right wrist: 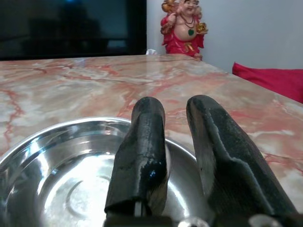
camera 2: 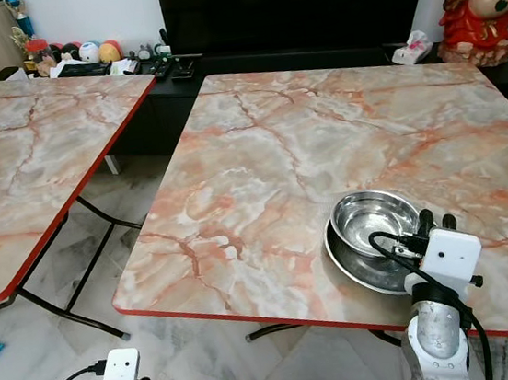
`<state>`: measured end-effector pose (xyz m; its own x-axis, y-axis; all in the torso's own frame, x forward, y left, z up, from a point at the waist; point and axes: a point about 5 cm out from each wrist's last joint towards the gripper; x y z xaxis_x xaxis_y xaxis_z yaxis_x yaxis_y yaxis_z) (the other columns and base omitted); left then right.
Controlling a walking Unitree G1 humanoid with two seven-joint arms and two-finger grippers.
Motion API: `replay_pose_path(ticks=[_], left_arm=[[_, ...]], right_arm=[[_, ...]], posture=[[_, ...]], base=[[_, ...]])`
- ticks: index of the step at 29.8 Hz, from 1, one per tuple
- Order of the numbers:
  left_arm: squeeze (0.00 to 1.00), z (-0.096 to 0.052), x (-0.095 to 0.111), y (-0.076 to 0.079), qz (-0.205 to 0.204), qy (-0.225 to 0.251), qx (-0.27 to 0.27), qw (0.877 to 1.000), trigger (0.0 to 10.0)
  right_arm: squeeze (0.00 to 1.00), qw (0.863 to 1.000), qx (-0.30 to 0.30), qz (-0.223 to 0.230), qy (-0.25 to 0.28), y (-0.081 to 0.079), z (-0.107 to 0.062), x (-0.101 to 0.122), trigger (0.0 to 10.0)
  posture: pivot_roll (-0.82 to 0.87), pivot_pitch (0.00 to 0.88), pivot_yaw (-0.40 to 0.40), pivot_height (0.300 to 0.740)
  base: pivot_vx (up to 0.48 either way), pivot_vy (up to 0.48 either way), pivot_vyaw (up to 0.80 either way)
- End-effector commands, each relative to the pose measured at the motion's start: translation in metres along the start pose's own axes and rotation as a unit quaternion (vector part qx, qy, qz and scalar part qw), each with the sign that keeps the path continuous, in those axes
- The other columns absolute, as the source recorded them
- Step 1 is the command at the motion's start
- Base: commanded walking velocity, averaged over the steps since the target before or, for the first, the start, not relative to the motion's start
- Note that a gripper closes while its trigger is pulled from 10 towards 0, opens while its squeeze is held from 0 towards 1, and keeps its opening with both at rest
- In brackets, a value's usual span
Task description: Setting the table
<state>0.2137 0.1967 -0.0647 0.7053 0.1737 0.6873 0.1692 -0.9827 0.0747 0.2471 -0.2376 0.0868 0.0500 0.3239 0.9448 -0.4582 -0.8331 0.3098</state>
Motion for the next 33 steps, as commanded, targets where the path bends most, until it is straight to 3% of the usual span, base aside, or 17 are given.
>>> replay_pose_path(ticks=[1,7,19,33], left_arm=[[0.00,-0.002,-0.007,-0.004,0.000,-0.013,0.003,1.000,10.0],[0.00,-0.003,-0.011,-0.006,-0.001,-0.020,0.006,1.000,10.0],[0.00,-0.005,-0.018,-0.011,0.002,-0.033,0.006,0.999,10.0],[0.00,-0.005,-0.013,-0.015,0.008,-0.029,0.007,1.000,10.0]], right_arm=[[0.00,1.000,-0.004,0.002,0.011,0.001,0.000,0.005,10.0],[0.00,1.000,0.001,0.006,0.016,-0.002,0.004,0.010,10.0],[0.00,1.000,0.007,0.013,0.010,-0.009,-0.002,0.009,10.0],[0.00,0.999,0.017,0.027,0.010,-0.022,-0.001,0.013,10.0]], posture=[[-0.03,0.000,-0.011,0.740],[-0.02,0.000,-0.020,0.740],[-0.01,0.000,-0.010,0.740],[0.01,0.000,0.002,0.740]], base=[[0.000,0.000,0.00],[0.000,0.043,0.00],[0.000,0.332,0.00],[0.000,0.342,0.00]])
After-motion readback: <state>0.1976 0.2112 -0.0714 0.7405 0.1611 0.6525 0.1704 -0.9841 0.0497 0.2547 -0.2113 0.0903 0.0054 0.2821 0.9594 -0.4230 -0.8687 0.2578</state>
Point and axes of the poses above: a point about 5 cm out from each wrist's last joint towards the gripper, its own z axis pointing out of the wrist towards the gripper, its own x axis along the axis of the wrist's last joint, y = z × x, and after that the axes turned 14 degrees about -z, right-handed
